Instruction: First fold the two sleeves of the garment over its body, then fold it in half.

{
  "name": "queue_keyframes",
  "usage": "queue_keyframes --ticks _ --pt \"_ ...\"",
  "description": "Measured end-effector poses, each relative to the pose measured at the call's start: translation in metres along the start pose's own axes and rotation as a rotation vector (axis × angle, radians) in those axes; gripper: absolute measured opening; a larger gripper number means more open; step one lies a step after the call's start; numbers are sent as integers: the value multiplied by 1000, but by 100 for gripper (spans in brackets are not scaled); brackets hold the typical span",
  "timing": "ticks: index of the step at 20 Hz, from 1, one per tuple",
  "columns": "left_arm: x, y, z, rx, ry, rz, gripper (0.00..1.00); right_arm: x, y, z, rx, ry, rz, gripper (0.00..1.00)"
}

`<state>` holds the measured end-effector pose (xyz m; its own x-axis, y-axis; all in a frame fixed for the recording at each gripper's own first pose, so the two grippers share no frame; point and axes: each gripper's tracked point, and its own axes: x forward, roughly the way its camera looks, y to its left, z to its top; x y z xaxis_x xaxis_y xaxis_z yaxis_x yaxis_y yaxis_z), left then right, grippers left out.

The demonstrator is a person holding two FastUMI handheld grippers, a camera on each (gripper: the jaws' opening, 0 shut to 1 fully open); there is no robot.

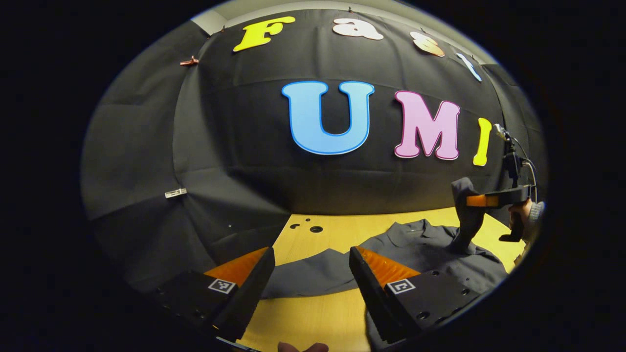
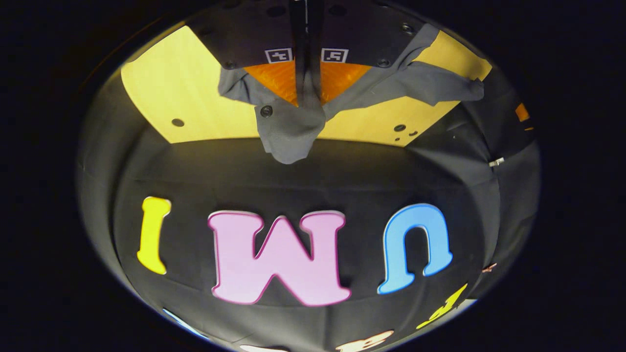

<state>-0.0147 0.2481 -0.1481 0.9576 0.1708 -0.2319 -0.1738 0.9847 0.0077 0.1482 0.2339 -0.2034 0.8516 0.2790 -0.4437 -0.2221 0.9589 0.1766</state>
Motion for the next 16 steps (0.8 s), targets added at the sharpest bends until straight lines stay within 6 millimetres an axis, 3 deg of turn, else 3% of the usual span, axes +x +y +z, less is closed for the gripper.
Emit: queue_keyframes --ticks 5,9,13,16 --pt "19 33 -24 4 41 13 96 39 38 -71 -33 137 18 8" --pt "41 66 -50 -4 77 45 96 54 56 -116 -47 242 24 11" --pt "64 98 -77 -30 117 98 96 60 71 -148 -44 332 43 16" --pt "79 120 -100 -53 150 143 97 59 86 -157 -15 368 71 20"
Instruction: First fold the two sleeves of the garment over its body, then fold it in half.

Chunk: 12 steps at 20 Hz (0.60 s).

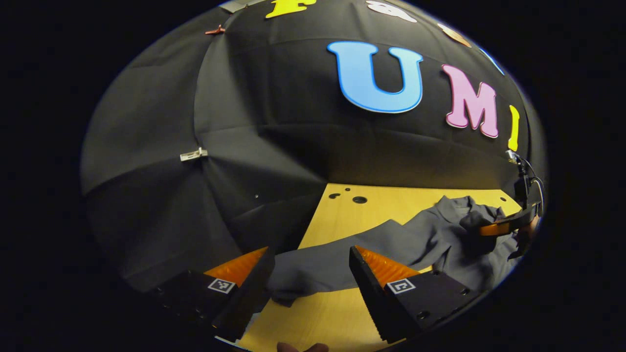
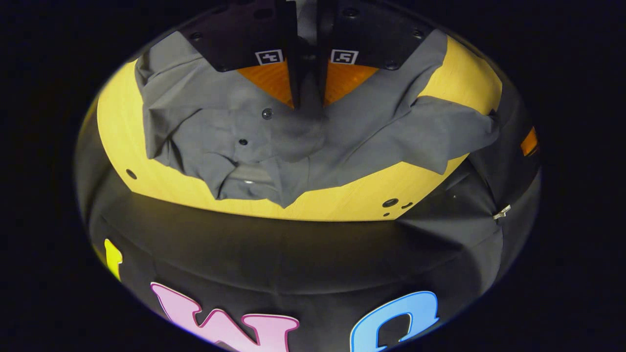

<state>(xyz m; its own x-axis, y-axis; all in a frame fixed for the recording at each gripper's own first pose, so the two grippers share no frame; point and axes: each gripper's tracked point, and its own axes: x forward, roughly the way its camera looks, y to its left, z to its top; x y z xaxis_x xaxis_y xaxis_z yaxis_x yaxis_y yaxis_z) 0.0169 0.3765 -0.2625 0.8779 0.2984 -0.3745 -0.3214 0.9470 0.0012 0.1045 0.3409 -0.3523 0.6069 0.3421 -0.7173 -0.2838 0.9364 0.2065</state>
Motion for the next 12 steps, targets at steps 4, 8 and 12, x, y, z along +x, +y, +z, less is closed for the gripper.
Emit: queue_keyframes --ticks 4,8,12 --pt "25 18 -27 -39 52 38 96 -4 22 -8 39 37 59 32" --pt "51 30 -55 -71 108 61 96 -24 48 3 82 22 152 44" --pt "69 38 -79 -69 170 77 97 -54 56 19 88 -22 201 61"
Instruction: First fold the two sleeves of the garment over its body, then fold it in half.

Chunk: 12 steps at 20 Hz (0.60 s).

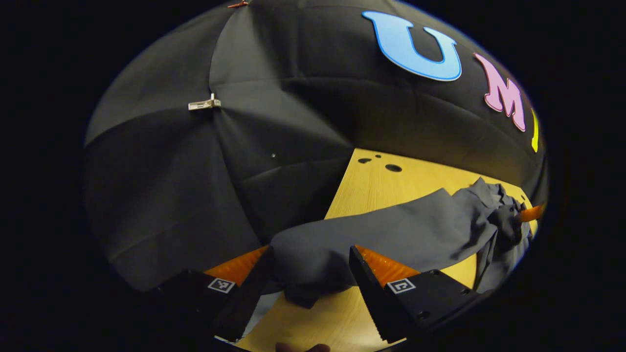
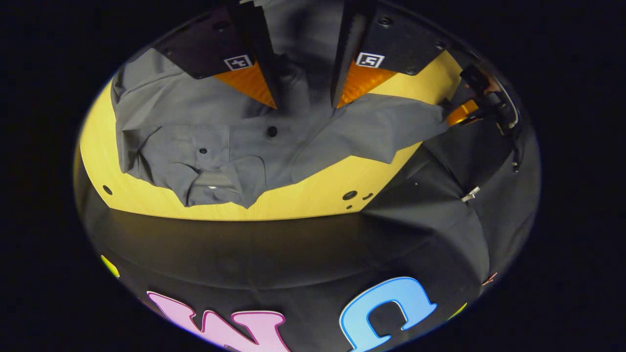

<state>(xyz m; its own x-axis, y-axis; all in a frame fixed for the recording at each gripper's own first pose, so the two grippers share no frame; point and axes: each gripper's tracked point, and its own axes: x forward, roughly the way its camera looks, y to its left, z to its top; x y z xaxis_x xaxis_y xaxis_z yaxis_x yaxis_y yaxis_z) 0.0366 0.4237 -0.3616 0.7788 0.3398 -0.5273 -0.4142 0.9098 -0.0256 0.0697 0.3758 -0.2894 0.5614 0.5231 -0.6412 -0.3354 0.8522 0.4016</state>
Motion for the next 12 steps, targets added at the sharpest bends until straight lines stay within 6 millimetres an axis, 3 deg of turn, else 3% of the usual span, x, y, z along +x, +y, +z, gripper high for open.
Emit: queue_keyframes --ticks 1,2,9,12 --pt "2 4 -5 -2 15 9 97 -7 -2 3 -8 -7 -4 55" --pt "6 8 -9 -6 27 21 97 -14 -5 5 -15 -12 -9 68" --pt "22 4 -36 -5 123 14 96 -66 -33 14 -43 -45 -71 68" --pt "23 -3 -37 -3 130 -5 76 -88 -45 17 -29 -72 -89 68"
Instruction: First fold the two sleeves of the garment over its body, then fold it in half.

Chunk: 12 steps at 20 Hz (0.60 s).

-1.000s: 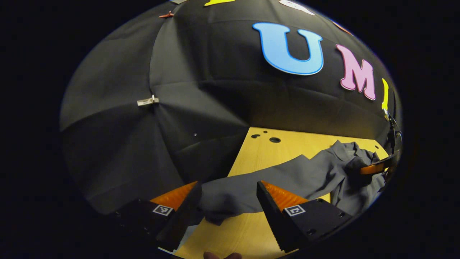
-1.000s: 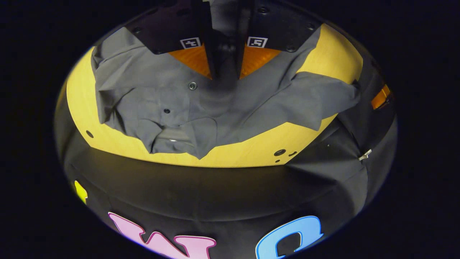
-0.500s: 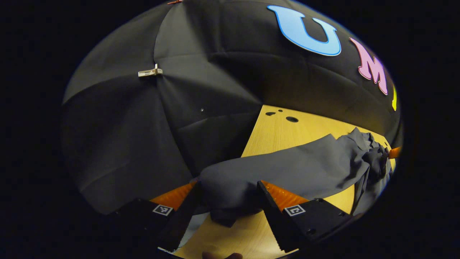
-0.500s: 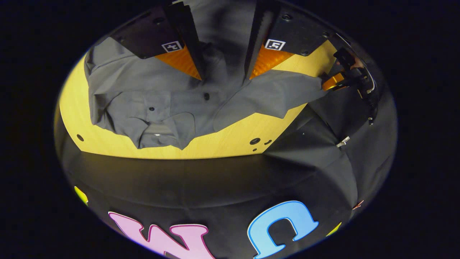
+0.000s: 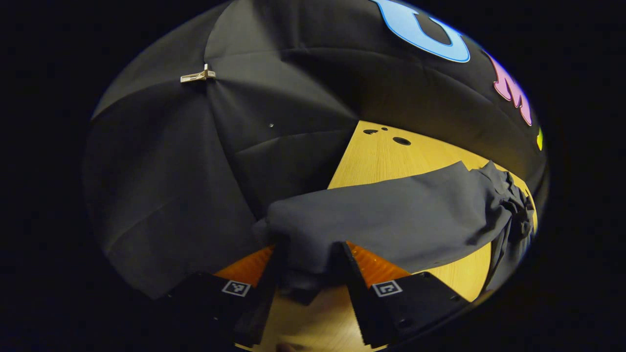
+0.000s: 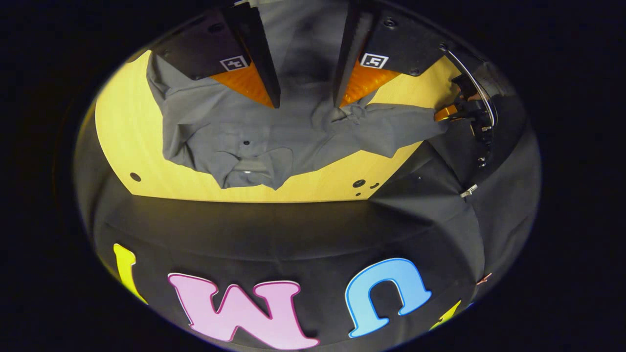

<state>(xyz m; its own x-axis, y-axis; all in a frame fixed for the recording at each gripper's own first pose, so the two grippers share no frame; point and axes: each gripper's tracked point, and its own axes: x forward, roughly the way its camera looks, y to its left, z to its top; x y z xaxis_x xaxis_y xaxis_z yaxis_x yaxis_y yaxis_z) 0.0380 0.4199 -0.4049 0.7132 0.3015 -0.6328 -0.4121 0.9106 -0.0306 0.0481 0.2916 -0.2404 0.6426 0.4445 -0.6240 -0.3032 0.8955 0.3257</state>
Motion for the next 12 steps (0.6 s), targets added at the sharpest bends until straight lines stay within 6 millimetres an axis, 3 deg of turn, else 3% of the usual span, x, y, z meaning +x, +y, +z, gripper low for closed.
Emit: queue_keyframes --ticks 2,5,9,12 --pt "0 2 1 32 11 14 68 -12 -11 -2 15 -9 -16 68" --pt "-8 3 12 79 1 20 15 -28 -32 -10 32 -12 -43 68" --pt "-37 -16 58 115 -115 26 10 -49 -63 -16 70 -29 -86 68" --pt "-69 -48 90 141 -208 -16 10 -61 -87 -20 86 -42 -115 68"
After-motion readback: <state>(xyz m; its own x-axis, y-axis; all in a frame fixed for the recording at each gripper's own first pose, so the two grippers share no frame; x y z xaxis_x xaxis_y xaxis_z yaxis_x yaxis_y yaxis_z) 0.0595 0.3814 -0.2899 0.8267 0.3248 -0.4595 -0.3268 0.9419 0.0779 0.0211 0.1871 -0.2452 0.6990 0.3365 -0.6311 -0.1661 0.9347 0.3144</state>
